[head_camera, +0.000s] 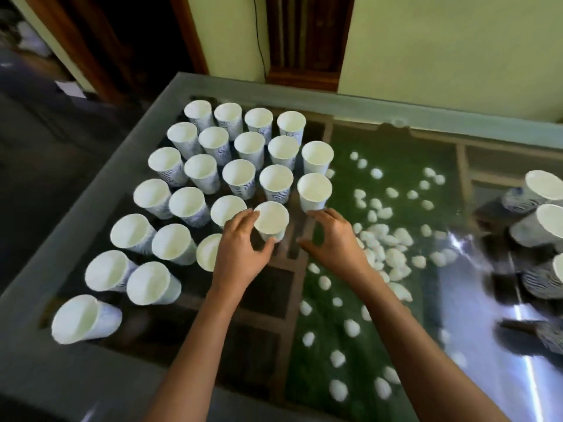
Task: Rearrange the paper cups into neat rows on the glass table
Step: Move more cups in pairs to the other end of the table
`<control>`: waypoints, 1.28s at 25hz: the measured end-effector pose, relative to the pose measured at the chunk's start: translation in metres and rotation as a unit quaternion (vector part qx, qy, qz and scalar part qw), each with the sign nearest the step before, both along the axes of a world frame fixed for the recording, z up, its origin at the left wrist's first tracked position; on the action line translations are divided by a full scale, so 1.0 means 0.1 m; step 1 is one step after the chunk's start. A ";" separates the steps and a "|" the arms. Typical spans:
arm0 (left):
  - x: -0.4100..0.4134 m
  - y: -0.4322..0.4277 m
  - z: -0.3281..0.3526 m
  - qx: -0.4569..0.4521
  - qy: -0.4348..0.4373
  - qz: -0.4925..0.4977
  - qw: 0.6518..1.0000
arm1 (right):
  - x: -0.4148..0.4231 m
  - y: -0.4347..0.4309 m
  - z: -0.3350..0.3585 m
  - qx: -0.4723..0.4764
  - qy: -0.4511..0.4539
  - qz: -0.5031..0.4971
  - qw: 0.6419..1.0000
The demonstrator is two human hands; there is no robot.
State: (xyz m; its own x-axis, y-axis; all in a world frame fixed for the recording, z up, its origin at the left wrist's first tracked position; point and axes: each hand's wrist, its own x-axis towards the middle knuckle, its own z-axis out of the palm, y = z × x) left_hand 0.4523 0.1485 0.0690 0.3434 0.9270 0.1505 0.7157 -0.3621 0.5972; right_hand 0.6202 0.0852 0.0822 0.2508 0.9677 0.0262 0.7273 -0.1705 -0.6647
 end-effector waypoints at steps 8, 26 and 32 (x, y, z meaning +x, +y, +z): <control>0.15 0.53 -0.20 -0.034 0.074 -0.150 0.985 | 0.09 0.55 -0.14 0.020 -0.052 -0.071 0.996; 0.18 0.40 -0.20 -0.017 0.044 -0.140 0.989 | 0.27 0.43 -0.20 0.012 -0.032 -0.134 0.990; 0.39 -0.24 -0.12 -0.027 0.039 -0.175 0.983 | 0.41 -0.55 -0.04 0.006 -0.021 -0.151 0.988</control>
